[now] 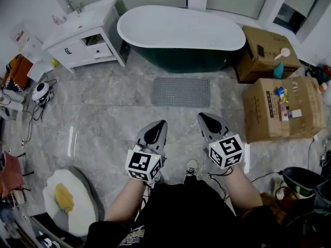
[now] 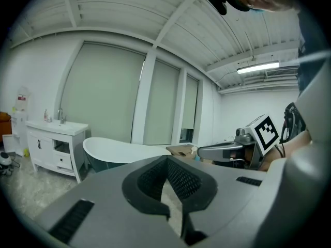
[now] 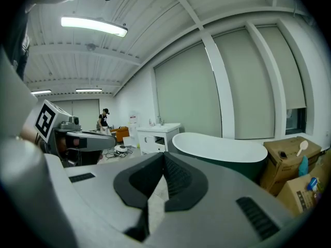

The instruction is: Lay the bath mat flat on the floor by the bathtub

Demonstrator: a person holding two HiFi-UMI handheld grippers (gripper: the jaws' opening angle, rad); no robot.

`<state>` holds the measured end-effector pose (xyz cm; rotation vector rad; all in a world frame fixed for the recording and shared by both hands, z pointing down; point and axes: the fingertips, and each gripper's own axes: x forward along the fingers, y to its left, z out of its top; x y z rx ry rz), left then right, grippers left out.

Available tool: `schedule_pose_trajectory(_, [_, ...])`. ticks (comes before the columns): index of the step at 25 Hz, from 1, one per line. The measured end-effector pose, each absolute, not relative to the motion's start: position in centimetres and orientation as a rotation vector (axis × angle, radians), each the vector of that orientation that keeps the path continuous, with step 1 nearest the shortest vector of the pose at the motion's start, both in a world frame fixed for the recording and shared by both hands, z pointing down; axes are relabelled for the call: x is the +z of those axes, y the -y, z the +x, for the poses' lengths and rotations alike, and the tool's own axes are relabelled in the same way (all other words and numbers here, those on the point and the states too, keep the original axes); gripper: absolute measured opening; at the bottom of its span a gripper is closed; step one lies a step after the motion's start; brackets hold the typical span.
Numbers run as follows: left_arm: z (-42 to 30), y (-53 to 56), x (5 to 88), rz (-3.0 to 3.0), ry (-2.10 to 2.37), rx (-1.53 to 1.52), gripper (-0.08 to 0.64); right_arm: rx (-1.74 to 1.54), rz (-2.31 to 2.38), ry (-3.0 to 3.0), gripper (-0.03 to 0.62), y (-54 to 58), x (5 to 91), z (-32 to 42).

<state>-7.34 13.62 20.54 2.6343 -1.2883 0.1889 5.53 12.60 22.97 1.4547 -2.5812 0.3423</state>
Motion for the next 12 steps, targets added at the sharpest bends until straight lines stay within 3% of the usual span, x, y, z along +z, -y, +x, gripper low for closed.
schedule_pose_trajectory(12, [-14.7, -13.5, 20.1, 2.7, 1.128, 0.184, 0.015, 0.363, 1.632, 2.476, 0.016, -14.4, 22.0, -0.9])
